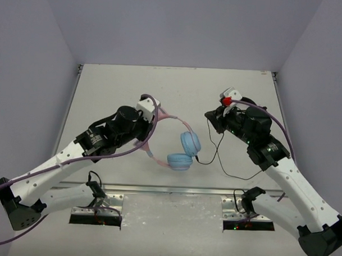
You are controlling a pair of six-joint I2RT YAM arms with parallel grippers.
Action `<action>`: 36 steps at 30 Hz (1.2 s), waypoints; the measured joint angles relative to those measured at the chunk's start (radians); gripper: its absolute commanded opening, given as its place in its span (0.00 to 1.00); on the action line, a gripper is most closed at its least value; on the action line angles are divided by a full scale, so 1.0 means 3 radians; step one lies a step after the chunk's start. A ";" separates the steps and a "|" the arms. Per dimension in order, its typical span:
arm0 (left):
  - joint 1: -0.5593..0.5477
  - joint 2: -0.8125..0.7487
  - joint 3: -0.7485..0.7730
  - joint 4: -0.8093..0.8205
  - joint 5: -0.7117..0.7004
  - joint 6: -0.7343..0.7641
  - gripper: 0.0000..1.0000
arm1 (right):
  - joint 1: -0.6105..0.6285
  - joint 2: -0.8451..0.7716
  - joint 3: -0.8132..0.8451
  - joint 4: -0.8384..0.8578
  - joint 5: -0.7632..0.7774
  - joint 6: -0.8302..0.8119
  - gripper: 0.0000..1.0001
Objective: Wrap the headphones
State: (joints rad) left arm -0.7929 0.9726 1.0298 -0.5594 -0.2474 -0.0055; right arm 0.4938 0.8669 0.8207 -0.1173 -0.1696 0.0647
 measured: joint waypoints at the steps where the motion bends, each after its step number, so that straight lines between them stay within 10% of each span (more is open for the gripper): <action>1: 0.0000 0.0042 0.0003 0.0006 0.0146 0.0010 0.00 | 0.0003 0.0039 0.0065 -0.0069 -0.0069 -0.0023 0.01; 10: -0.0060 0.0740 0.0078 -0.0097 0.1144 0.0033 0.00 | 0.0511 0.0693 0.0823 -0.0479 0.0187 -0.0206 0.01; 24: -0.0217 0.0338 0.0075 -0.0009 0.1083 0.0004 0.00 | 0.0871 0.1807 0.1280 -0.0926 0.1872 -0.0160 0.01; 36: -0.0220 -0.0346 -0.0149 0.0075 0.0633 0.0004 0.00 | 0.0661 0.1787 0.1128 -0.0769 0.0942 0.0043 0.01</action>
State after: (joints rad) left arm -0.8589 0.8688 0.9852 -0.5369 -0.0574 -0.0044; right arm 0.6922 1.4029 1.1591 -0.3481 0.1131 0.0776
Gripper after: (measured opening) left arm 0.106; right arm 0.020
